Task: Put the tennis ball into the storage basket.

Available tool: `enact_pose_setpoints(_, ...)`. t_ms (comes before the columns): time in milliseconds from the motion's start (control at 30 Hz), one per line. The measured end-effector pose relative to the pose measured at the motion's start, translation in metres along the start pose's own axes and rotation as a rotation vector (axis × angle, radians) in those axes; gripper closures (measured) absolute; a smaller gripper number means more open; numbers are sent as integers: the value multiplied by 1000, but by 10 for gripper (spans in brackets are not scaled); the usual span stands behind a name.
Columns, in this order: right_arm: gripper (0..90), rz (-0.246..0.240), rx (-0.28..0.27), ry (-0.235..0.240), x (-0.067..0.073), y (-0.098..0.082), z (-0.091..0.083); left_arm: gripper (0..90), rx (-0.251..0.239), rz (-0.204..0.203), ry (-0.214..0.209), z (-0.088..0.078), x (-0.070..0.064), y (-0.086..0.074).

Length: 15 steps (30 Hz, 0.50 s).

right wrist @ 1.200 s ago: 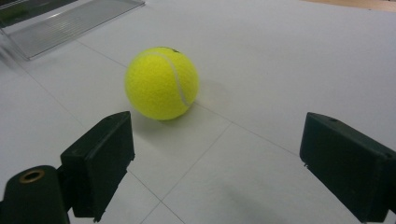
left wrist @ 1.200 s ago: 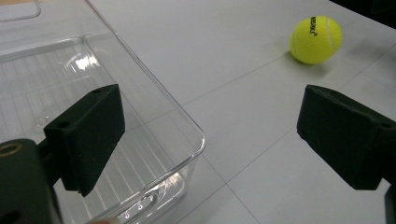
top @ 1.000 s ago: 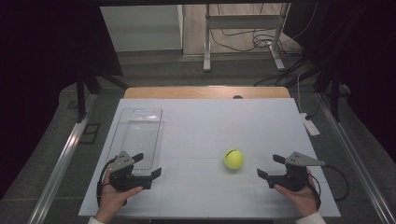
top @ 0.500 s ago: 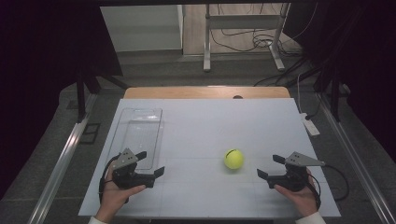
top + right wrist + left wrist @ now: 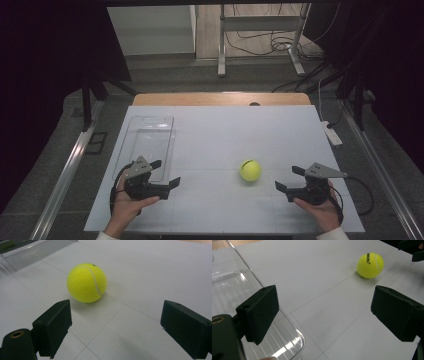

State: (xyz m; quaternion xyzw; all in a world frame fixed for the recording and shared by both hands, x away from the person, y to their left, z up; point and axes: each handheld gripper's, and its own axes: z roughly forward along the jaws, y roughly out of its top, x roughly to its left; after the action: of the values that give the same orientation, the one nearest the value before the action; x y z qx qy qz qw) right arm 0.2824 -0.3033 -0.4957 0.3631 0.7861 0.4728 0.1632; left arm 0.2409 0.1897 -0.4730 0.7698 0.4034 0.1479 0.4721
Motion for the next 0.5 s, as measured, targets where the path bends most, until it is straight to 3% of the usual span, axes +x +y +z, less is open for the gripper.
enact_pose_setpoints(500,101,1,9,-2,-1,-1,1,88,24,14,-22,8,-3,8)
